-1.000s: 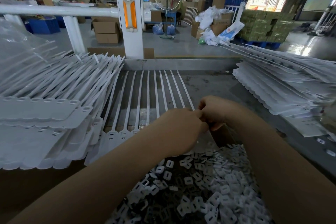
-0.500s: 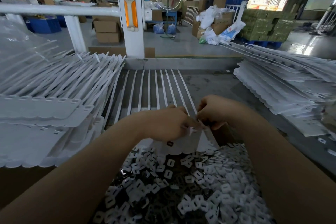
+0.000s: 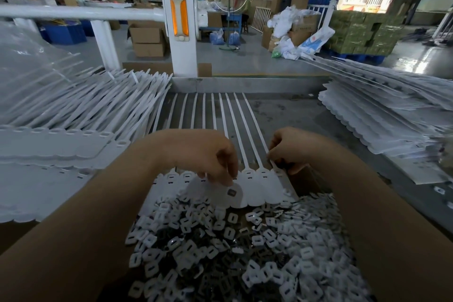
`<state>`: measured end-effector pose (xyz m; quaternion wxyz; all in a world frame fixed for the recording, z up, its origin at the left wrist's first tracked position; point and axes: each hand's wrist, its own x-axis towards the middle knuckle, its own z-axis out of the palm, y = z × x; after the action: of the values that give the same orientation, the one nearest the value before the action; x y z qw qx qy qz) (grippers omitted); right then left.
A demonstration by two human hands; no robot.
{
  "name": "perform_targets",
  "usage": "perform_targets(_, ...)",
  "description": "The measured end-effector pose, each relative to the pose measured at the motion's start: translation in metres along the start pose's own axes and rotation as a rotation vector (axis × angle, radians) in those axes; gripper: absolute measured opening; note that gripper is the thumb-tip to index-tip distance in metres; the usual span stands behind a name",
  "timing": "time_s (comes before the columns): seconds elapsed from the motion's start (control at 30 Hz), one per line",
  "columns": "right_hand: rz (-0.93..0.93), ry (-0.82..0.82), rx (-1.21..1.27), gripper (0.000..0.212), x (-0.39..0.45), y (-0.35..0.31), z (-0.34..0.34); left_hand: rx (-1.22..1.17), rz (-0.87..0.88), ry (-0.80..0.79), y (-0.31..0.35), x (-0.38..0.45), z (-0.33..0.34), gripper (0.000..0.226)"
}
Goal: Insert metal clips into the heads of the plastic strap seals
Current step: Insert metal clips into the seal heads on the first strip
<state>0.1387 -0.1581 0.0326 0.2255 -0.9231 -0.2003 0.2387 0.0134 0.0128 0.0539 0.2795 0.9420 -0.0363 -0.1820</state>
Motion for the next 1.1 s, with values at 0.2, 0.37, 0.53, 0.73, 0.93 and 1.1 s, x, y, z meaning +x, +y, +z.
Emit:
perform_targets(0.2,-0.007,0.001,-0.005,0.009,-0.002,-0.001,0.000,0.073,-0.014,-0.117,0.011,0.010,0.014,0.004)
perform_targets(0.37,-0.003,-0.006,-0.020,0.012,0.000,-0.001,0.000,-0.003,0.003,-0.235,0.018,0.004,0.010,0.007)
perform_targets(0.53,-0.012,0.027,-0.098,0.011,0.001,-0.002,0.001,-0.043,0.002,0.233,0.000,0.008,0.002,0.009)
perform_targets(0.73,-0.523,0.023,-0.184,0.008,-0.031,-0.040,-0.004,-0.303,-0.116,0.387,-0.041,0.000,0.007,0.014)
perform_targets(0.93,-0.883,-0.296,-0.545,0.049,-0.078,-0.084,0.040,-0.470,-0.118,0.394,-0.051,-0.004,0.007,0.015)
perform_targets(1.1,-0.838,-0.347,-0.770,0.045,-0.083,-0.086,0.063,-0.478,-0.132,0.422,-0.053,-0.001,0.008,0.018)
